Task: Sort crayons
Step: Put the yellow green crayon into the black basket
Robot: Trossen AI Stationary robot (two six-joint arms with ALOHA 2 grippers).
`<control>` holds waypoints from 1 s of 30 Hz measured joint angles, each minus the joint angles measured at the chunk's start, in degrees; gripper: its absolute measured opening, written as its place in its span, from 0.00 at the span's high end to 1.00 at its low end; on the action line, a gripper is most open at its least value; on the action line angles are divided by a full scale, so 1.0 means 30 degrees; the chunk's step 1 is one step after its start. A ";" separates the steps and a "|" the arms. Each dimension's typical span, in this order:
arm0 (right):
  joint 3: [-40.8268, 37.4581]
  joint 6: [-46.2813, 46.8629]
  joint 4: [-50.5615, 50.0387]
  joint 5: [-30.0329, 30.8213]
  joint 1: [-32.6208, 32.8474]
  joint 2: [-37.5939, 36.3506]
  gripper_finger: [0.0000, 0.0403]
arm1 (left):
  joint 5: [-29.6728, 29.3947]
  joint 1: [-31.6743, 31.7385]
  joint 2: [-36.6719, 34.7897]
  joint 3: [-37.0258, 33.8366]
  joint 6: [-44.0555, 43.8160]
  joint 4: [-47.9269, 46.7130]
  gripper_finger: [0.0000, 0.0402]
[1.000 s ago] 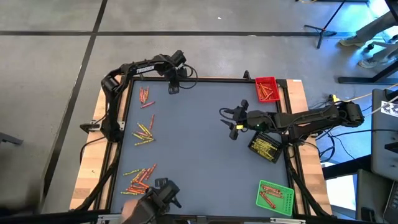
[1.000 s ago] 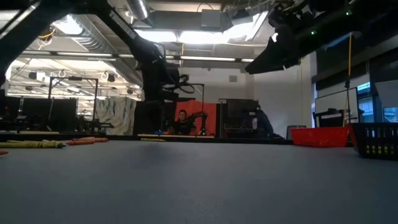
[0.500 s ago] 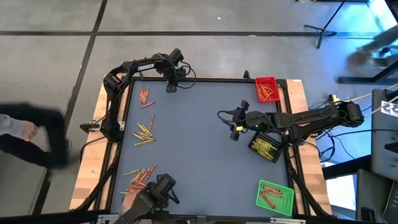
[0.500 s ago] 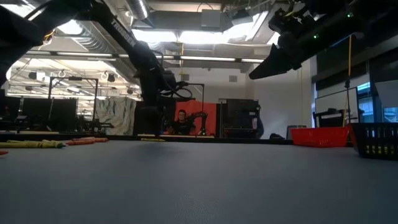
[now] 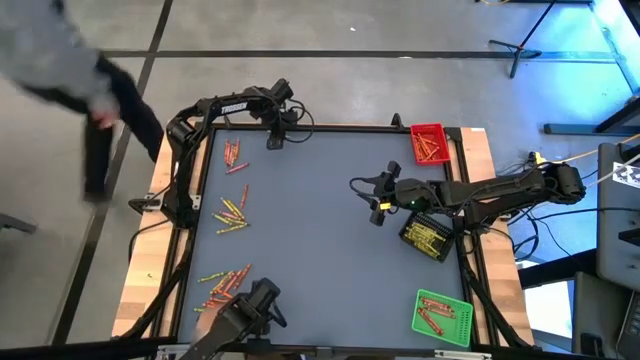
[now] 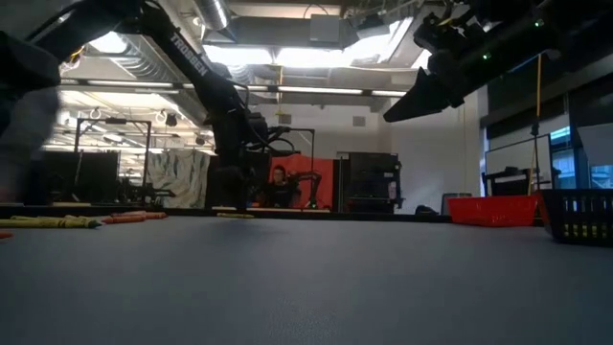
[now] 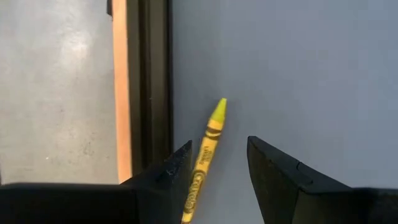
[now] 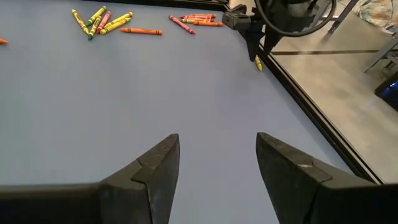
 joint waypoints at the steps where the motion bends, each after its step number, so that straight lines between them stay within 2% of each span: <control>1: 0.0000 0.0000 0.0000 -0.0001 0.0000 0.0000 0.48 | 0.0068 -0.0006 0.0000 0.0000 0.0004 -0.0094 0.65; 10: -0.0002 -0.0058 0.0005 0.0000 0.0000 0.0000 0.48 | 0.0003 0.0063 0.0000 -0.0007 0.0070 0.0295 0.65; 16: -0.0004 -0.0051 0.0095 0.0007 0.0000 0.0122 0.48 | -0.0034 0.0156 0.0345 -0.0007 -0.0100 -0.0503 0.65; 21: -0.0001 -0.0056 0.0343 0.0163 0.0000 0.0674 0.48 | -0.1153 0.0071 0.1003 0.0075 0.0431 -0.0058 0.65; 27: -0.0007 -0.0082 0.0510 0.0364 0.0000 0.0896 0.48 | -0.0740 0.0109 0.1072 0.0153 0.0003 -0.0648 0.66; 30: -0.0007 -0.0138 0.0515 0.0359 0.0000 0.0896 0.48 | -0.0740 0.0109 0.1093 0.0160 -0.0203 -0.0888 0.69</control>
